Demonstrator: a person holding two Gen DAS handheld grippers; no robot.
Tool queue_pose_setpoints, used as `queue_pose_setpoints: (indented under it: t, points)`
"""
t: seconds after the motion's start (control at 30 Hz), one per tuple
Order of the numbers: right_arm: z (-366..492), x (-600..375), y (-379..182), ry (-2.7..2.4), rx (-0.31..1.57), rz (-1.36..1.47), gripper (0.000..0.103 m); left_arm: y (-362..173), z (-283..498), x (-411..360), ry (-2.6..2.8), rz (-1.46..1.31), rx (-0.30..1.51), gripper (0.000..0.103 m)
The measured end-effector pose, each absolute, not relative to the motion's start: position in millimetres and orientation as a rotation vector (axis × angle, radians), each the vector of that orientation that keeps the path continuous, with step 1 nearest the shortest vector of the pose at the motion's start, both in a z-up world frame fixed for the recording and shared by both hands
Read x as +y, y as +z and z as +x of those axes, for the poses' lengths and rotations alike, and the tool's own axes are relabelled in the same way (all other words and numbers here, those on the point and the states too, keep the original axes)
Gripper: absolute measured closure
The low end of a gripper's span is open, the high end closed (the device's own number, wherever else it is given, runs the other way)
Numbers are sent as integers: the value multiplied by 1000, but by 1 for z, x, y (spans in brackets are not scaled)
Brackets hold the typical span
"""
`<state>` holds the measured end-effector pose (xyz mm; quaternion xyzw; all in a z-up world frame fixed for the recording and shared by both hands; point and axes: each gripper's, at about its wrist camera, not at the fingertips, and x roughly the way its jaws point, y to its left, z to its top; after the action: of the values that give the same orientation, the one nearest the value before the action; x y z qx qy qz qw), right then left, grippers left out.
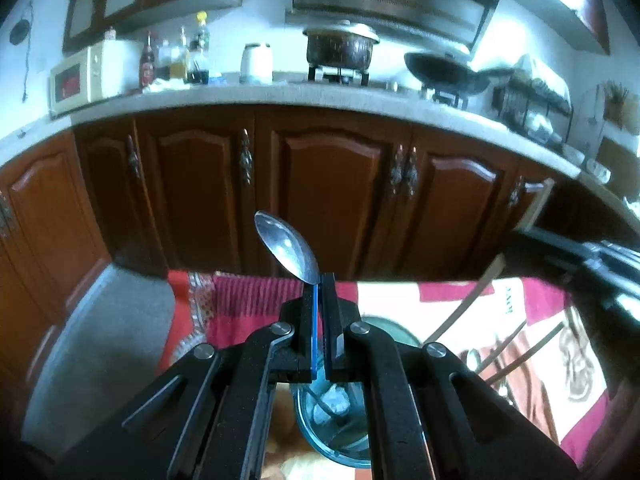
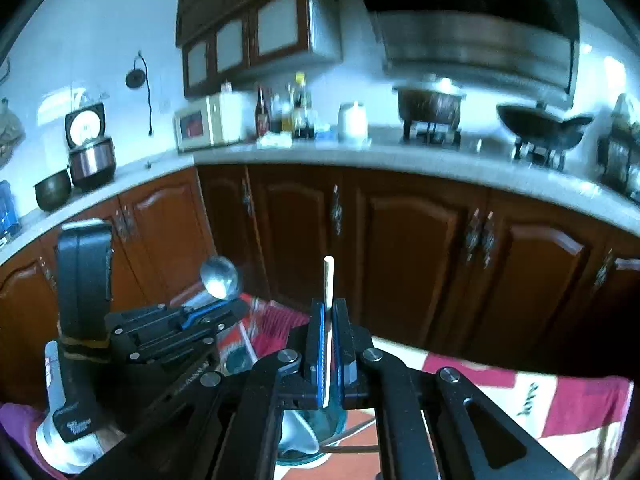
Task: Organize utensils
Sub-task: 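Lift the chopstick and spoon and carry them over the white cup with both tools, then lower the chopstick and spoon into the white cup and open both tools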
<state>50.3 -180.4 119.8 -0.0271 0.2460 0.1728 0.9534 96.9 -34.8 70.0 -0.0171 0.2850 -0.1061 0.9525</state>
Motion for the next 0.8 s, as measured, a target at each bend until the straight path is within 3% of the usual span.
queue_pose_setpoints:
  t: [0.47,0.7,0.77,0.8]
  points:
    - [86,-178,61,403,729,-33,100,49,102,-48,-233,-2,645,101]
    - [74,-187,71,393,711,2,93,52,100,-46,-250,-19,662,85]
    - [68,-192,76,388,699,17,90,55,97,-45,-253,-35,662,82]
    - [64,-195,79,386,690,28,82,58,96,-43,-255,-43,659,80]
